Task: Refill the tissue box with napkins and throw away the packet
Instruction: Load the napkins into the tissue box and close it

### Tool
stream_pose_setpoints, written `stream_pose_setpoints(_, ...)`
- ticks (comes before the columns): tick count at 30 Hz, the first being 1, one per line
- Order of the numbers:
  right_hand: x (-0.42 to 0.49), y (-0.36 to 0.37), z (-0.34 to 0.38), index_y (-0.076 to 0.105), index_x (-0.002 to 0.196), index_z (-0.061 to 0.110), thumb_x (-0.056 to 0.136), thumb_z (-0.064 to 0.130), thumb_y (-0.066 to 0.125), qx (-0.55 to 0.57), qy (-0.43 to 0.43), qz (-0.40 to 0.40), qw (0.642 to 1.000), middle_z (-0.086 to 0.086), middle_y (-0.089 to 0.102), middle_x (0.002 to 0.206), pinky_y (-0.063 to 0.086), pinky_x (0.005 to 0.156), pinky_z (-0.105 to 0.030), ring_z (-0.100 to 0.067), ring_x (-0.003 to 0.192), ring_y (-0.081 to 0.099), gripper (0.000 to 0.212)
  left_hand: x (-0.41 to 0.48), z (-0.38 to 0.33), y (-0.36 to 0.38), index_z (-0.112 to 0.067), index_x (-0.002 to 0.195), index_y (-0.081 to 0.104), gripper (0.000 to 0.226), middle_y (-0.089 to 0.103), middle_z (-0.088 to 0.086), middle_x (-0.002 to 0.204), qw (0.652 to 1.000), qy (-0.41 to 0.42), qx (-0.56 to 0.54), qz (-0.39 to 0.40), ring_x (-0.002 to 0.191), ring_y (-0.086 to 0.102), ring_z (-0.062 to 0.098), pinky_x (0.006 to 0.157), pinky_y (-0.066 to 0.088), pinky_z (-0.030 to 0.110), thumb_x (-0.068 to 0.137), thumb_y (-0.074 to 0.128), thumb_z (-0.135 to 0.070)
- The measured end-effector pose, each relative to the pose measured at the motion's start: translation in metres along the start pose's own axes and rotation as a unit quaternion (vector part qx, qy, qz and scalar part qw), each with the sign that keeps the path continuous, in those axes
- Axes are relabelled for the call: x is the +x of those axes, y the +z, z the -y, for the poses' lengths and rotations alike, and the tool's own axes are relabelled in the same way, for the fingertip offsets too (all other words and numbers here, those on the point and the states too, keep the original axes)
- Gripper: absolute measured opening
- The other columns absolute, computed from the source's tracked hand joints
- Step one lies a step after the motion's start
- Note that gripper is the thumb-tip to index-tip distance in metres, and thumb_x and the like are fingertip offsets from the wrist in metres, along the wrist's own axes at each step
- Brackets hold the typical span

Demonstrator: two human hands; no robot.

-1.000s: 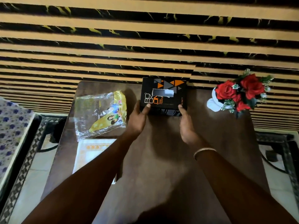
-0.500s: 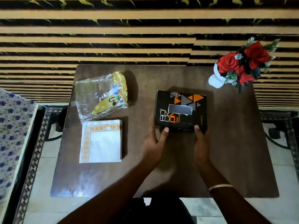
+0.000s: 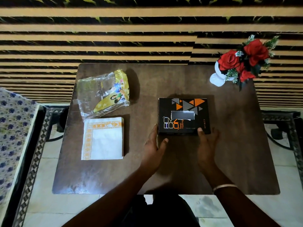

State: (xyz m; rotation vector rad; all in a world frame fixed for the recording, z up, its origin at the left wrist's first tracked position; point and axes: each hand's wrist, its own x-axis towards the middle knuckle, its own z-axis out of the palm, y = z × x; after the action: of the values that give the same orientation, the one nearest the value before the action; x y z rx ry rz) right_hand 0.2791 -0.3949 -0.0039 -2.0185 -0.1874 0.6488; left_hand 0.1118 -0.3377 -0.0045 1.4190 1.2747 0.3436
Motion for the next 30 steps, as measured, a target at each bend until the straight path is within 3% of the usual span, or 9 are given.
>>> stream_pose_setpoints(1,-0.002,-0.003,0.002,0.000,0.158,0.026,0.087,0.071,0.052,-0.063,-0.021,-0.012,0.998,-0.009,0.009,0.168,0.025,0.122,-0.031,-0.024,0.152,0.018,0.099,0.001,0.002,-0.004,-0.038,0.154,0.016,0.070,0.027,-0.009,0.162,1.000,-0.006,-0.004,0.000,0.147,0.030,0.015,0.120,0.030,0.043,0.097,0.057,-0.035)
stream_pose_setpoints(3,0.000,-0.005,0.006,-0.003,0.159,0.027,0.083,0.074,0.054,-0.165,-0.136,-0.015,0.977,-0.009,-0.005,0.169,0.012,0.125,-0.048,-0.026,0.156,0.002,0.106,0.004,0.005,-0.014,-0.034,0.157,0.015,0.074,0.031,-0.005,0.161,1.000,-0.017,0.007,-0.009,0.144,0.037,0.021,0.116,0.035,0.044,0.097,0.058,-0.034)
stream_pose_setpoints(5,0.004,-0.001,0.025,0.004,0.160,0.019,0.084,0.062,0.062,-0.211,-0.274,0.030,0.938,-0.009,-0.009,0.168,0.003,0.126,-0.050,-0.024,0.156,-0.006,0.104,0.009,0.011,-0.023,-0.028,0.158,0.017,0.076,0.042,0.001,0.155,0.998,-0.013,0.061,-0.022,0.135,0.049,0.024,0.108,0.041,0.034,0.095,0.061,-0.035)
stream_pose_setpoints(8,0.015,0.016,0.059,-0.003,0.160,0.016,0.071,0.081,0.060,-0.380,-0.404,0.138,0.821,-0.007,-0.016,0.168,-0.009,0.125,-0.049,-0.024,0.156,-0.014,0.127,0.017,0.017,-0.029,-0.020,0.155,0.030,0.073,0.054,0.007,0.147,0.989,0.024,0.142,-0.040,0.126,0.059,0.026,0.098,0.042,0.024,0.092,0.066,-0.032)
stream_pose_setpoints(11,0.025,0.039,0.074,-0.015,0.158,0.016,0.054,0.095,0.054,-0.503,-0.440,0.243,0.703,-0.007,-0.023,0.166,0.000,0.125,-0.057,-0.025,0.154,-0.022,0.148,0.026,0.019,-0.032,-0.013,0.150,0.039,0.067,0.053,0.007,0.147,0.985,0.049,0.162,-0.042,0.129,0.057,0.026,0.101,0.038,0.023,0.091,0.068,-0.026)
stream_pose_setpoints(15,0.031,0.065,0.076,-0.015,0.157,0.013,0.048,0.096,0.056,-0.555,-0.461,0.303,0.623,-0.009,-0.023,0.166,-0.003,0.126,-0.054,-0.027,0.153,-0.022,0.154,0.031,0.006,-0.036,-0.014,0.148,0.042,0.060,0.053,0.004,0.147,0.983,0.092,0.157,-0.040,0.131,0.053,0.016,0.099,0.034,0.016,0.093,0.066,-0.020)
stream_pose_setpoints(18,0.035,0.075,0.069,-0.014,0.158,0.012,0.049,0.090,0.064,-0.570,-0.457,0.324,0.601,-0.009,-0.018,0.167,-0.005,0.126,-0.052,-0.026,0.154,-0.020,0.155,0.032,-0.002,-0.039,-0.014,0.145,0.047,0.055,0.057,0.002,0.140,0.981,0.127,0.143,-0.023,0.123,0.051,0.005,0.092,0.032,0.007,0.093,0.065,-0.015)
stream_pose_setpoints(24,0.037,0.075,0.066,-0.009,0.158,0.010,0.060,0.065,0.080,-0.567,-0.471,0.316,0.598,-0.009,-0.009,0.169,-0.006,0.126,-0.043,-0.025,0.156,-0.008,0.144,0.041,0.002,-0.048,-0.019,0.142,0.052,0.053,0.061,0.001,0.139,0.976,0.160,0.148,0.000,0.120,0.051,0.001,0.100,0.040,0.018,0.092,0.066,-0.014)
stream_pose_setpoints(30,0.037,0.075,0.067,-0.010,0.159,0.014,0.064,0.062,0.079,-0.570,-0.461,0.314,0.604,-0.005,-0.014,0.168,-0.010,0.123,-0.041,-0.023,0.156,-0.011,0.139,0.045,0.014,-0.040,-0.018,0.145,0.047,0.051,0.067,0.006,0.129,0.973,0.135,0.185,0.018,0.113,0.065,0.020,0.092,0.045,0.020,0.095,0.055,-0.011)
